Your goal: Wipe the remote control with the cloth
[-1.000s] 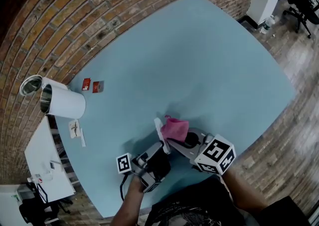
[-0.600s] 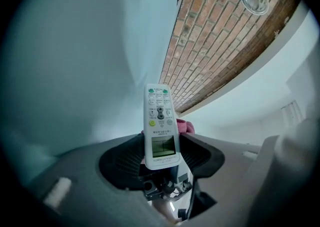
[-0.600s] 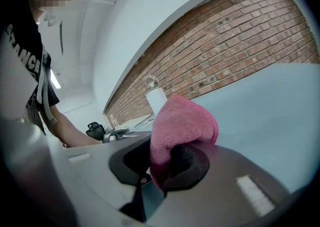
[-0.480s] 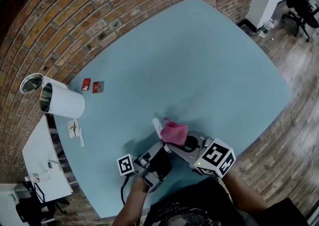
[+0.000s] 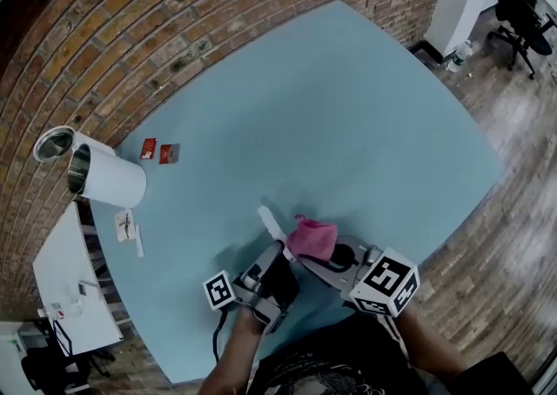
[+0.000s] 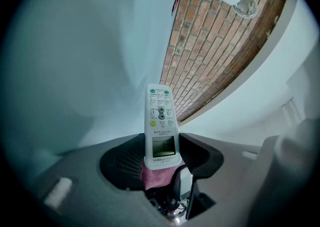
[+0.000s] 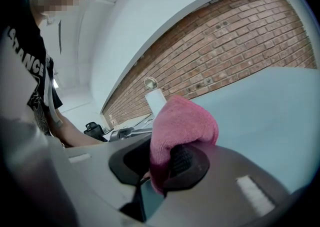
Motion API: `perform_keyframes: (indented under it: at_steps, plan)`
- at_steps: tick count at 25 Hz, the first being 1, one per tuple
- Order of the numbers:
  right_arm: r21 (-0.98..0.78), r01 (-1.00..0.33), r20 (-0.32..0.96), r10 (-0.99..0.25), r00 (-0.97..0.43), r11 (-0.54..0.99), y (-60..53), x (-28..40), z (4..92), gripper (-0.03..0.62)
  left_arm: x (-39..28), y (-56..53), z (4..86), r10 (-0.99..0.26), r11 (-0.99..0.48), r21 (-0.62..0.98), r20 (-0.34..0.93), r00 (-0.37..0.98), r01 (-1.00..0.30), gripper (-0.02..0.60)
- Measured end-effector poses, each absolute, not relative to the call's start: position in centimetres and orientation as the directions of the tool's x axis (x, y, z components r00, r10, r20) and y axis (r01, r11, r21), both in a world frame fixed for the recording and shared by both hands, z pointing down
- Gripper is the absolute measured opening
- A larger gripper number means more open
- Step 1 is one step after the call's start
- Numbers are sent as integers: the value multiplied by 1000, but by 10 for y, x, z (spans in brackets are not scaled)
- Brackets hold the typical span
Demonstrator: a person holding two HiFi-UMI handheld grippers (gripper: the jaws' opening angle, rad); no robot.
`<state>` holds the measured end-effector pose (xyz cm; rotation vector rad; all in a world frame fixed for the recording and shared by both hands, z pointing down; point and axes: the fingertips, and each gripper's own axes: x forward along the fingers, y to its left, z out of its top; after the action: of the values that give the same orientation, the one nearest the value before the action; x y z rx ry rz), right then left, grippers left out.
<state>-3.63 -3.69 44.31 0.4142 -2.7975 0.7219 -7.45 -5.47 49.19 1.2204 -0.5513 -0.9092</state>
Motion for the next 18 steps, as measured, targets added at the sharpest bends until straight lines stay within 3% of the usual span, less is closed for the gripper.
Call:
perform_keyframes:
  at_steps: [9,18]
  plan:
    - [-356,-258,186,-202,-962,898,-29,-46,395,63,-75,-59,489,-839,66,949,-113,532,307,213]
    - [-339,-231,260,-145,-955,912,-6,-55,431,63,-74,-58,484,-837,52,946,-133,531,319,213]
